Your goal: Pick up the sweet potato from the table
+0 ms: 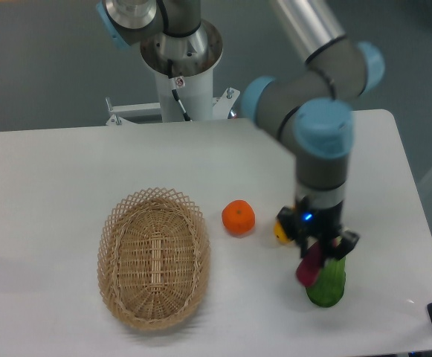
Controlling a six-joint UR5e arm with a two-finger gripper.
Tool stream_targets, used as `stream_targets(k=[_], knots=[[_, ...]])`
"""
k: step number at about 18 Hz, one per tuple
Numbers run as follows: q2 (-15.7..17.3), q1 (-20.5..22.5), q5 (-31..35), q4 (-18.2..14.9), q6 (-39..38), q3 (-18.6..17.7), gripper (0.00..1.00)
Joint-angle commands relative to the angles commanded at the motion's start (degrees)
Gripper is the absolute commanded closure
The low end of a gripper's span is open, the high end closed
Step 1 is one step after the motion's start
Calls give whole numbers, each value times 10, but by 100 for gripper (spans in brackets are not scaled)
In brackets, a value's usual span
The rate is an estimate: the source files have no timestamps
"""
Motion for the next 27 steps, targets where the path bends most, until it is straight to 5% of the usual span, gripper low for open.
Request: stream_targets(k=[9, 27], knots=[[43, 108, -11, -114, 187, 0, 75], [45, 111, -13, -113, 191, 3, 75]])
